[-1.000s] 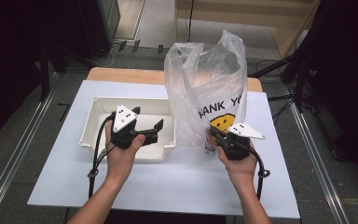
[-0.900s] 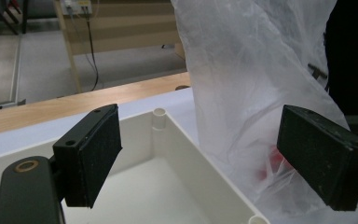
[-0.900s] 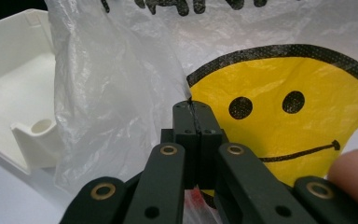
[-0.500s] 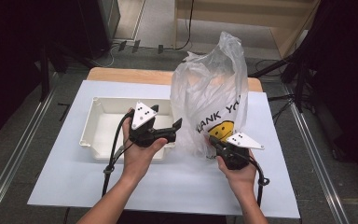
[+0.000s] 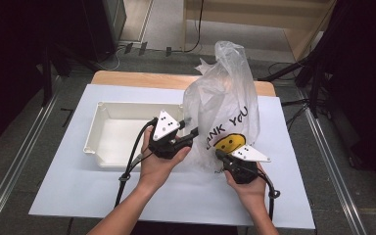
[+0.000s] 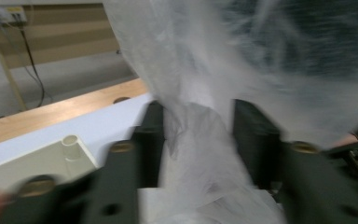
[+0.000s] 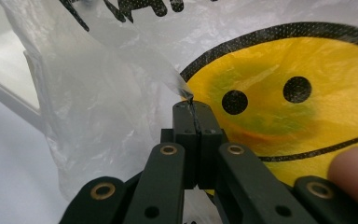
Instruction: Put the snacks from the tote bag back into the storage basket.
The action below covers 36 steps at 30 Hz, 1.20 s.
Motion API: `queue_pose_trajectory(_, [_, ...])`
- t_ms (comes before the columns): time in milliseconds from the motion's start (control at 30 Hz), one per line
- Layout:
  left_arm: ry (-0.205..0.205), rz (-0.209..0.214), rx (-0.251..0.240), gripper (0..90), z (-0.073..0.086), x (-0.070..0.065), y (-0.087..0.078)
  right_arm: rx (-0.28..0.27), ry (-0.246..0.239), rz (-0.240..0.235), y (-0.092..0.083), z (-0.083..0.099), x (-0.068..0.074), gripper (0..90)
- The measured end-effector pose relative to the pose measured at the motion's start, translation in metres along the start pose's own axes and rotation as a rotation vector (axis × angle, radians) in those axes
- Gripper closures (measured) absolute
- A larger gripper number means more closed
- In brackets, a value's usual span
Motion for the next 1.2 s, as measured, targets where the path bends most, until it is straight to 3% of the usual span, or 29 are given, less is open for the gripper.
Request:
queue_pose_trajectory(100, [-0.003,0.026,0.030,87.1,0.006,0.000,0.002,-0.004,0.013,-0.002,-0.001,0.002,-0.001,90.0])
queue_pose_trajectory(200, [-0.007,0.045,0.051,90.0,0.012,0.000,0.003,-0.068,0.051,-0.083,-0.008,-0.003,0.001,71.2])
queue_pose_trajectory(267, [-0.010,0.046,0.053,90.0,0.013,0.000,0.003,-0.108,0.063,-0.088,-0.015,-0.010,-0.001,63.0])
queue_pose_trajectory(500, [-0.036,0.054,0.066,90.0,0.030,-0.002,0.003,-0.171,0.067,-0.016,-0.034,-0.035,-0.016,46.5])
queue_pose_trajectory(700, [-0.038,0.068,0.060,90.0,0.039,-0.006,0.002,-0.235,0.112,0.025,-0.047,-0.065,-0.029,38.6])
queue_pose_trajectory(1000, [-0.041,0.098,0.074,90.0,0.057,-0.016,0.002,-0.228,0.131,0.080,-0.045,-0.095,-0.036,30.2])
queue_pose_trajectory(1100, [-0.043,0.104,0.080,90.0,0.062,-0.020,0.003,-0.209,0.155,0.146,-0.040,-0.103,-0.040,14.5])
queue_pose_trajectory(1200, [-0.030,0.120,0.089,90.0,0.068,-0.027,0.004,-0.204,0.177,0.179,-0.036,-0.110,-0.042,13.3])
Point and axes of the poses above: each handheld gripper's, and its own axes: y roughly forward along the jaws, z roughly out of its underside, x roughly to its left, the point moved 8 cm from there along y, roughly forward along the jaws, and after that the axes turned 2 degrees about -y, right-handed, at the moved point
